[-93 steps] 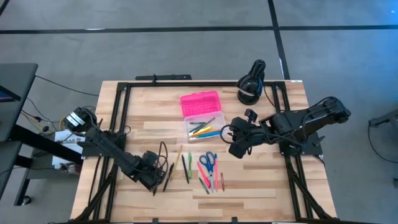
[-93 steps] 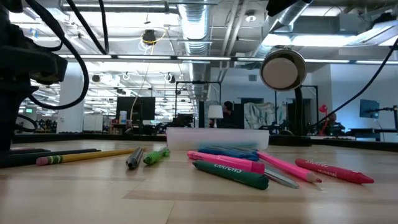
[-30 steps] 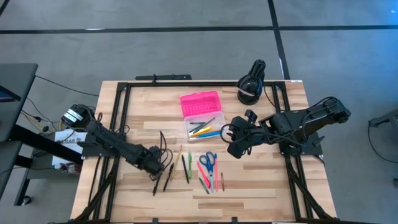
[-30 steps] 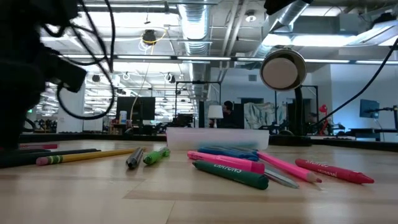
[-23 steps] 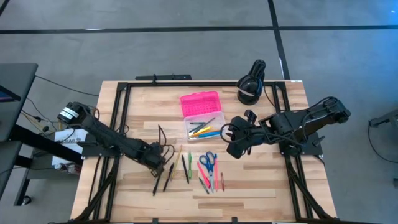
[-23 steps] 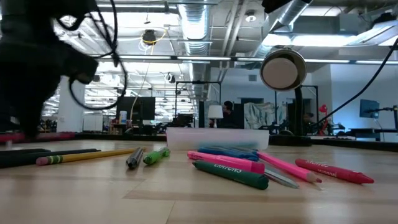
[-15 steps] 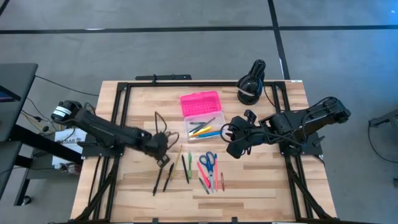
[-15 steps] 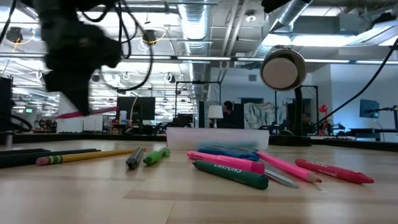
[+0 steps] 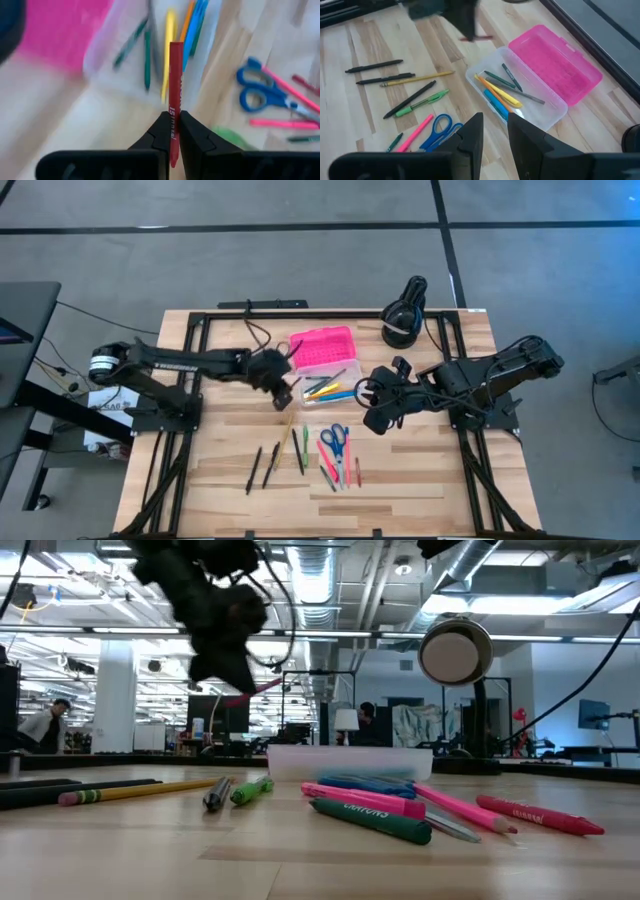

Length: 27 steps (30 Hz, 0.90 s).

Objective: Pick & place school supplies into a supply box
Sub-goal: Put the red crayon into the pink supply box

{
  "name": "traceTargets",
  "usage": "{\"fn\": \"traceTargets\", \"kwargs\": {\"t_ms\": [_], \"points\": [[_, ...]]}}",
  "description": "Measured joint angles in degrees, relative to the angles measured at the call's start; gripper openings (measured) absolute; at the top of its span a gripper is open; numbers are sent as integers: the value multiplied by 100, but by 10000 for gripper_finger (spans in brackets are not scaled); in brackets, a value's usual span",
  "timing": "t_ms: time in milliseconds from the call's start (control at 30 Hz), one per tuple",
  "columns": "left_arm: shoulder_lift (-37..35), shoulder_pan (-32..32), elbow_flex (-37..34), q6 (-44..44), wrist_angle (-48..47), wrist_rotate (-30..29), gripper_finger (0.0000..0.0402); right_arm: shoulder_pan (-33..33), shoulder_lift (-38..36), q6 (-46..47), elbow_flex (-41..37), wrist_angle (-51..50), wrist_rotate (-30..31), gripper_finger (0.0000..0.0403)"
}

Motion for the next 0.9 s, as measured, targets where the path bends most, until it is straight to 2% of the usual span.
{"fn": "traceTargets", "kwargs": {"t_ms": [200,500,767,900], "points": [[951,243,868,937,-31,225,10,0,2,208,-82,-9,-1,82],[2551,337,2498,1985,-990,235,10,0,167,421,-86,-29,-8,82],[3375,374,3539,2493,-2175,-662,17,46,347,442,-83,119,-15,82],[3407,399,3621,2616,-2227,-687,27,48,375,448,-71,143,-10,82]]}}
